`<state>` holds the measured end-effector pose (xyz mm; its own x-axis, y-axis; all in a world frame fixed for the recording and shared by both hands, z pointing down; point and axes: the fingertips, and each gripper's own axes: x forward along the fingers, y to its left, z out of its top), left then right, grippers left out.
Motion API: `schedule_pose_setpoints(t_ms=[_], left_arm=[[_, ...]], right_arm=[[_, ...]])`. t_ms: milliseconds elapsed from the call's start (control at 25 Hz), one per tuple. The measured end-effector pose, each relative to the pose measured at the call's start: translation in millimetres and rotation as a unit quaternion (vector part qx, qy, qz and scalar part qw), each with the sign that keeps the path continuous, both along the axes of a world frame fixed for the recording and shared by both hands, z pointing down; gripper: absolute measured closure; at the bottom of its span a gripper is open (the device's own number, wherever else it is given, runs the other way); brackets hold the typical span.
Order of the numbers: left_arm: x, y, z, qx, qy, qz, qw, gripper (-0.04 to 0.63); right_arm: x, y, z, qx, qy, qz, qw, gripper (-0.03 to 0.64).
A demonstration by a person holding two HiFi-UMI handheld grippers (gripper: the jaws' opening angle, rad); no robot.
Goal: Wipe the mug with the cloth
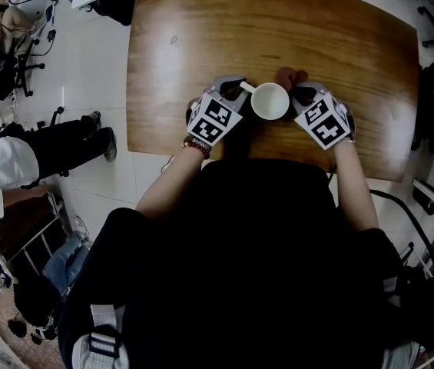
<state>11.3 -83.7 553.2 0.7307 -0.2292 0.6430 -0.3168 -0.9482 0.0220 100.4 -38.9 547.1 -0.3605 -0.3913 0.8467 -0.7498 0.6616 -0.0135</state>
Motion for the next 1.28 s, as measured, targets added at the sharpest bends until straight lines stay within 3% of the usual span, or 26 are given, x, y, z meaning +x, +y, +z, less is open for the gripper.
schedule_pose_setpoints(t_ms=[200, 560, 760, 1080, 1280], left_arm=[[-11.0, 7.8, 0.2, -0.002, 0.001, -0.004, 1.0, 0.565], [-30.9, 29.7, 0.3, -0.01, 0.016, -0.007, 0.9998, 0.549], [-34.3, 30.6, -0.2, -0.005, 0.018, 0.001, 0.9998, 0.549], [-36.2, 36.6, 0.0, -0.022, 0.009, -0.008, 0.9997, 0.549], [-39.6, 49.1, 0.6, -0.023, 0.007, 0.009, 0.9997, 0.543]], right_arm=[[-4.8, 0.5, 11.1, -0.008, -0.002, 0.011, 1.0, 0.575], [7.2, 16.8, -35.4, 0.016, -0.06, 0.084, 0.995, 0.575], [1.8, 26.7, -40.6, 0.006, -0.09, 0.116, 0.989, 0.575], [-6.5, 24.9, -16.4, -0.017, -0.076, 0.125, 0.989, 0.575], [-8.7, 17.5, 1.8, -0.034, -0.065, 0.138, 0.988, 0.575]])
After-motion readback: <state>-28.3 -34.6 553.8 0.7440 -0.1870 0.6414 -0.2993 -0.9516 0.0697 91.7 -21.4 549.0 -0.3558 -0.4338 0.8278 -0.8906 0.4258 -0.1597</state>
